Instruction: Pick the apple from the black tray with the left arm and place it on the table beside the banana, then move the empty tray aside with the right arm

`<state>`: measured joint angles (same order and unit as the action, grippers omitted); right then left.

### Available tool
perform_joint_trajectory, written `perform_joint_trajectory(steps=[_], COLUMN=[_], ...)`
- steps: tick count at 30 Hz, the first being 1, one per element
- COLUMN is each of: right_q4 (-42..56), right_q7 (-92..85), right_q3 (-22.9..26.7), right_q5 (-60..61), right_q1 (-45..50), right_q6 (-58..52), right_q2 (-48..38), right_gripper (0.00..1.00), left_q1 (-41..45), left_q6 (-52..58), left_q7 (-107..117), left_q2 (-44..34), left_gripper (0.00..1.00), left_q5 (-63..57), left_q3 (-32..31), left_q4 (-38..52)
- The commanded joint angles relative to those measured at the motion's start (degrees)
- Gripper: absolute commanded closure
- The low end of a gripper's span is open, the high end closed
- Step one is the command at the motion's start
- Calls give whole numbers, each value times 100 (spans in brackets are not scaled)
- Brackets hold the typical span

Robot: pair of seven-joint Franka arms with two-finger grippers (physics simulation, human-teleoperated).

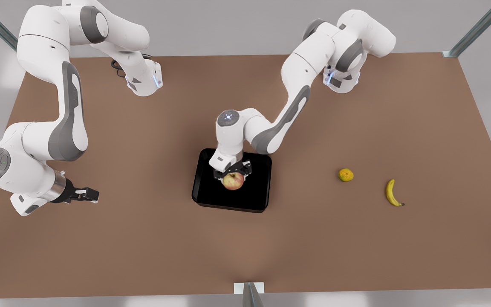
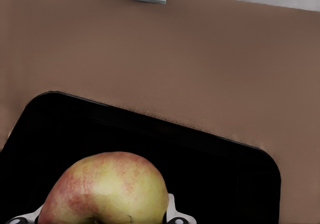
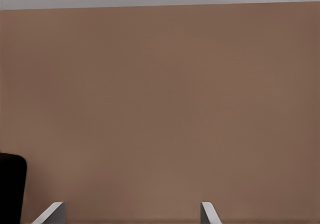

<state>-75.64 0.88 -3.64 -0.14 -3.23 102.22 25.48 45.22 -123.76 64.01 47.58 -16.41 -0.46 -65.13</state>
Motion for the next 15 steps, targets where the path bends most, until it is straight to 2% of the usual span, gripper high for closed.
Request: perform_joint_trajectory(steps=[1, 3, 5, 7, 9, 12, 13, 15], right_q4=[5, 5, 585, 664, 752, 963, 963, 937], right_q7=[0, 254, 1475, 3083, 4244, 5905, 6125, 6090], right_q3=[-5, -189, -471, -471, -471, -462, -436, -436], right_q5=[5, 5, -39, -48, -48, -48, -4, 31], right_q1=[7, 16, 279, 894, 1281, 1897, 1905, 1985], right_q6=[-9, -211, -809, -809, -792, -721, -678, -695], right_q2=[-7, -16, 1, 1, 45, 327, 397, 406], right_gripper=[0, 0, 0, 0, 0, 0, 0, 0], left_q1=[-408, -1190, -1858, -2509, -2940, -3045, -3063, -3107], left_q6=[1469, 1724, 1627, 820, 441, 344, 239, 116], left_q7=[-1987, -3578, -5063, -6180, -6770, -6796, -6796, -6796], left_q2=[-284, -443, -478, -452, -337, -188, -188, -188], left_gripper=[13, 14, 14, 14, 14, 10, 0, 0], left_q5=[595, 850, 850, 859, 859, 824, 824, 815], left_q3=[-16, -16, -16, -16, -24, -24, -24, -24], left_q4=[0, -52, -351, -984, -1160, -1195, -1256, -1371])
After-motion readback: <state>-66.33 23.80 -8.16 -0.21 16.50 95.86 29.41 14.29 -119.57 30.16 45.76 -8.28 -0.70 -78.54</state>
